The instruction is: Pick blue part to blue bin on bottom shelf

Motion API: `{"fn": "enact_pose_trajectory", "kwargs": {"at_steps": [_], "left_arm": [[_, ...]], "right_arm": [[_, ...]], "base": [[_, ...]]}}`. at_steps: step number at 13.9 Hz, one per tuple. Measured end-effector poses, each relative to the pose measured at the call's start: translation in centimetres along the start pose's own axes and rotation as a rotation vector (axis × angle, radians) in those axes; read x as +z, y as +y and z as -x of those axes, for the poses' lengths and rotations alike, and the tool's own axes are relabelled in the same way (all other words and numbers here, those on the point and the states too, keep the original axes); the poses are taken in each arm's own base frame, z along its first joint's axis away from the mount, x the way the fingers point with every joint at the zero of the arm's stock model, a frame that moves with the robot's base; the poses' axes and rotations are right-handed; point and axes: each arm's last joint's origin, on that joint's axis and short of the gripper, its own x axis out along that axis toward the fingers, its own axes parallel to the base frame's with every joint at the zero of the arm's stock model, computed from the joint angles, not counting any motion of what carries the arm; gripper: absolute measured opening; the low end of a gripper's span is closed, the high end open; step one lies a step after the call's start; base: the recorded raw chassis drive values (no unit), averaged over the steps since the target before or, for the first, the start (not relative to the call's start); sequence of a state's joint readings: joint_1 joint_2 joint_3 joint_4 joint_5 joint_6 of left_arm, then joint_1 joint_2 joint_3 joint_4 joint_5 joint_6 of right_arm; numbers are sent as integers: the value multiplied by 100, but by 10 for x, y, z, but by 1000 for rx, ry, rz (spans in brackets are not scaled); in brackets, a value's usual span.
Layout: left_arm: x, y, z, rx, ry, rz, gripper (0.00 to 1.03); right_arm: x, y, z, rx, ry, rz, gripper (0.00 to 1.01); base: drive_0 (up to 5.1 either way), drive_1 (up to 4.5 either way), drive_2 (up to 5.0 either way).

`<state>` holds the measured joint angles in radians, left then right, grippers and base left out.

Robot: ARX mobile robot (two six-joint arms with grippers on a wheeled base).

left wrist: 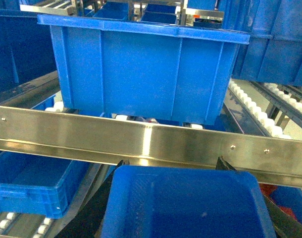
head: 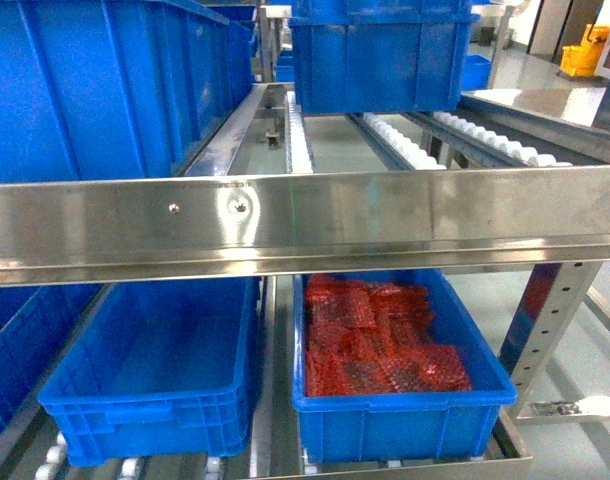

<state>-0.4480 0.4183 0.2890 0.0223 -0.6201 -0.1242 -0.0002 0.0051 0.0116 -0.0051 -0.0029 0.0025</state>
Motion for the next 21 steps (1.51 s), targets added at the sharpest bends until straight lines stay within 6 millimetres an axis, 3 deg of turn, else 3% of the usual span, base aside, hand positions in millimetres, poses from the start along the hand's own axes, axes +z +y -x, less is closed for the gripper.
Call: {"fn": "enact_pose_trajectory", "kwargs": {"at_steps": [21], "left_arm": [[0,0,0,-3,1,0,43]], "right_arm": [[0,0,0,-3,-1,-1,98]], "base": [[0,0,0]]}}
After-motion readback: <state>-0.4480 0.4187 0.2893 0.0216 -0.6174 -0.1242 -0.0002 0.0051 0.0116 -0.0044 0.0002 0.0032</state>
